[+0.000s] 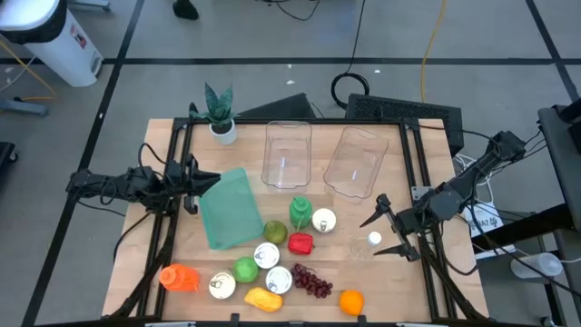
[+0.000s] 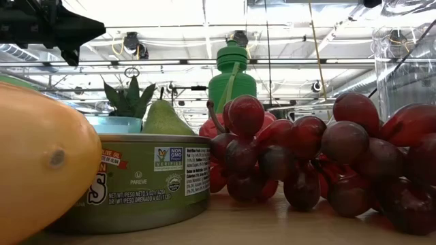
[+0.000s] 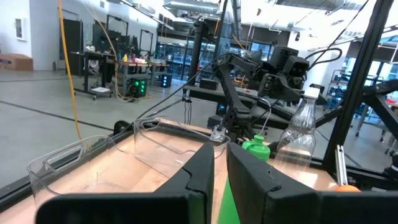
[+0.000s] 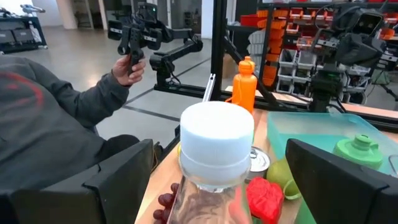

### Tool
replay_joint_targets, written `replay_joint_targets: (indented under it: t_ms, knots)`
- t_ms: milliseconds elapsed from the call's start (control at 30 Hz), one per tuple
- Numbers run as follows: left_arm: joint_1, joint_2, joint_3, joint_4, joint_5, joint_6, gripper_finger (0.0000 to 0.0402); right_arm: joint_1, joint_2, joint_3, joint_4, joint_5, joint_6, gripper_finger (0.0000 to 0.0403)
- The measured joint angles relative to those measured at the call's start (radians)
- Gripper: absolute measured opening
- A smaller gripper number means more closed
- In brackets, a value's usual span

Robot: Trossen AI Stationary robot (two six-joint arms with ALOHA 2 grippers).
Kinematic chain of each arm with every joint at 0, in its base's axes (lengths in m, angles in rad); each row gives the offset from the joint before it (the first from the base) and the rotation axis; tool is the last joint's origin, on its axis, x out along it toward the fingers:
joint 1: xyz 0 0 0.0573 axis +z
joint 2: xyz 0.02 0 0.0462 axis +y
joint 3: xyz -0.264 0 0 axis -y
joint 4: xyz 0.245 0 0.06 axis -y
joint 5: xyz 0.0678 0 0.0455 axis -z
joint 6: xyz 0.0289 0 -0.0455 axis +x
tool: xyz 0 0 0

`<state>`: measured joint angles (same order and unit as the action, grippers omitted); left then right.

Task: Pick & Place Food Item
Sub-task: Put the transparent water bottle into the right transparent bin

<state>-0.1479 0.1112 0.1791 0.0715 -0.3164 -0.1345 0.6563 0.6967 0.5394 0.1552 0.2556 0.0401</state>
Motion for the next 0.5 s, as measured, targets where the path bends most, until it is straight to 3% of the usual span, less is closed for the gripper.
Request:
replay_joint_targets:
  t_ms: [367,500]
  knots:
    - [0.000,0.000,0.000,0.000,0.000,0.000,0.0051,-0.008,0.027,0.000,0.014,0.045,0.019,0.0355]
    - [0.000,0.000,0.000,0.000,0.000,0.000,0.0051,-0.009,0.027,0.000,0.014,0.062,0.042,0.0331]
